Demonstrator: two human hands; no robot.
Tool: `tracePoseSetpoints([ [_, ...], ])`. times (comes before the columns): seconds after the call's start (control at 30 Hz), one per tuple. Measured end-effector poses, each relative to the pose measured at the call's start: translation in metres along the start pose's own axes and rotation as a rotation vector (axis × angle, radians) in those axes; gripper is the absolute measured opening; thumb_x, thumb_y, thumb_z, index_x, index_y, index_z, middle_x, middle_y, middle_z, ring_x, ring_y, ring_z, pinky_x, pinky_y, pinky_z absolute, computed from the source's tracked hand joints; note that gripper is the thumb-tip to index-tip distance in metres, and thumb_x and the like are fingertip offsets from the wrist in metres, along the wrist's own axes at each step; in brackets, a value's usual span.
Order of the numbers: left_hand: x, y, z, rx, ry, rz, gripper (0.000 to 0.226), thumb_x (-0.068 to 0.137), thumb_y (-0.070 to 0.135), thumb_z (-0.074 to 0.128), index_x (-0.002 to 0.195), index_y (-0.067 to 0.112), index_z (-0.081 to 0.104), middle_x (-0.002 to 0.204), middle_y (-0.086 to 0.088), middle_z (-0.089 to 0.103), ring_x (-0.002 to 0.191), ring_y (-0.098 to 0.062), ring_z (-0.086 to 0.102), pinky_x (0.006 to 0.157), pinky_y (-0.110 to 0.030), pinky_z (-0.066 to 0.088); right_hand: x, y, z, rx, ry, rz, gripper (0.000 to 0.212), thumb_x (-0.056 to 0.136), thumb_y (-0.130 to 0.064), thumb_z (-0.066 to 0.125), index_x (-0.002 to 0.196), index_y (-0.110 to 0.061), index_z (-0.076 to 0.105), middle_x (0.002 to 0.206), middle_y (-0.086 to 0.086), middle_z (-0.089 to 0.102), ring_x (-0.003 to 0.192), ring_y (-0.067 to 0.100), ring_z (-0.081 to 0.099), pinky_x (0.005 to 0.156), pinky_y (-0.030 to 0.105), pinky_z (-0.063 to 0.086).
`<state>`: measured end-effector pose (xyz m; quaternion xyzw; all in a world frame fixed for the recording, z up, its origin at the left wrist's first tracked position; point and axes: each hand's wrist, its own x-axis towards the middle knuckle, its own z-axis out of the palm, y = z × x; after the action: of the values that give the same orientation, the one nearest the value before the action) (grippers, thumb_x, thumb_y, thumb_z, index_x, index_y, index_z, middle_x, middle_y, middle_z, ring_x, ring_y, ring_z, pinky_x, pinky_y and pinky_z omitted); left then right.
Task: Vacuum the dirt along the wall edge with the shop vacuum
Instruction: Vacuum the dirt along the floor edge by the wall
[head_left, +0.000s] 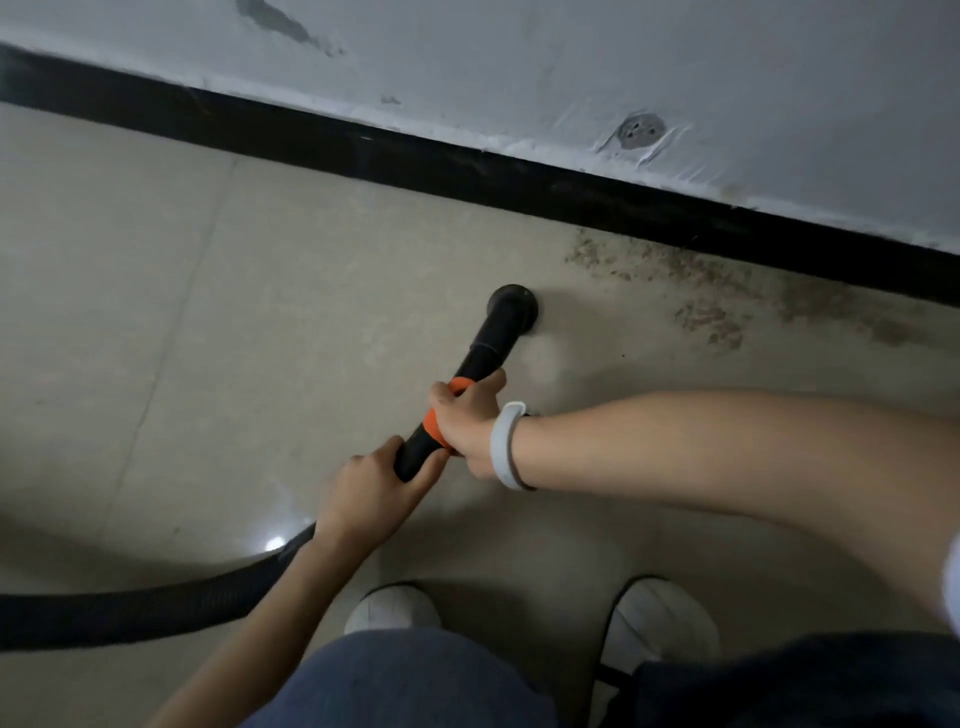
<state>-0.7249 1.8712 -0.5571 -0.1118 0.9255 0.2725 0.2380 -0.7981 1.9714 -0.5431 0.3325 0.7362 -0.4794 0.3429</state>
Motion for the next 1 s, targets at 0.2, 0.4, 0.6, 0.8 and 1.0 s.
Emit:
tracePoseSetpoints([
  [0.2, -0.028, -0.045, -0.019, 0.036, 0.046, -0.138, 0.037, 0.086, 0.05, 0.054, 0.065, 0.021, 0.044, 0.058, -0.003, 0.056, 0.055, -0.021, 0.052, 0.048, -0.029, 0.033, -0.033, 0.011, 0.047, 0.071, -0.143, -0.093, 0.074, 0.095, -0.027, 0.045, 0.148, -0.013, -0.004, 0.097, 0.0, 0.05, 0.101, 0.026, 0.058, 0.091, 0.033, 0.043],
  [0.4, -0.025, -0.017, -0.003, 0.091, -0.093, -0.007, 0.05, 0.079, 0.072, 0.043, 0.067, 0.023, 0.048, 0.056, 0.002, 0.055, 0.054, -0.02, 0.055, 0.052, -0.029, 0.039, -0.016, 0.038, 0.007, 0.12, -0.046, -0.003, 0.062, 0.092, -0.033, 0.051, 0.138, -0.013, 0.015, 0.112, 0.008, 0.054, 0.109, 0.029, 0.055, 0.101, 0.042, 0.043],
  [0.6, 0.013, 0.069, 0.033, 0.257, -0.224, 0.23, 0.049, 0.082, 0.07, 0.039, 0.087, 0.023, 0.055, 0.081, -0.003, 0.065, 0.078, -0.025, 0.062, 0.068, -0.031, 0.045, 0.024, 0.061, -0.083, 0.275, 0.181, 0.128, 0.064, 0.083, -0.037, 0.057, 0.132, -0.01, 0.025, 0.116, 0.014, 0.052, 0.106, 0.032, 0.057, 0.091, 0.049, 0.051],
  [0.8, 0.014, 0.082, 0.051, 0.199, -0.188, 0.223, 0.044, 0.083, 0.068, 0.041, 0.079, 0.025, 0.048, 0.076, 0.0, 0.061, 0.079, -0.025, 0.063, 0.066, -0.03, 0.042, 0.033, 0.067, -0.098, 0.227, 0.236, 0.117, 0.064, 0.085, -0.037, 0.055, 0.134, -0.01, 0.023, 0.123, 0.015, 0.051, 0.109, 0.034, 0.055, 0.093, 0.047, 0.05],
  [1.0, 0.026, 0.05, 0.026, -0.079, 0.022, 0.002, 0.043, 0.082, 0.063, 0.048, 0.068, 0.022, 0.049, 0.059, -0.001, 0.056, 0.058, -0.023, 0.057, 0.055, -0.032, 0.042, 0.048, 0.0, -0.053, 0.044, -0.026, -0.049, 0.065, 0.092, -0.032, 0.05, 0.139, -0.007, 0.013, 0.128, 0.013, 0.052, 0.117, 0.032, 0.053, 0.098, 0.045, 0.047],
])
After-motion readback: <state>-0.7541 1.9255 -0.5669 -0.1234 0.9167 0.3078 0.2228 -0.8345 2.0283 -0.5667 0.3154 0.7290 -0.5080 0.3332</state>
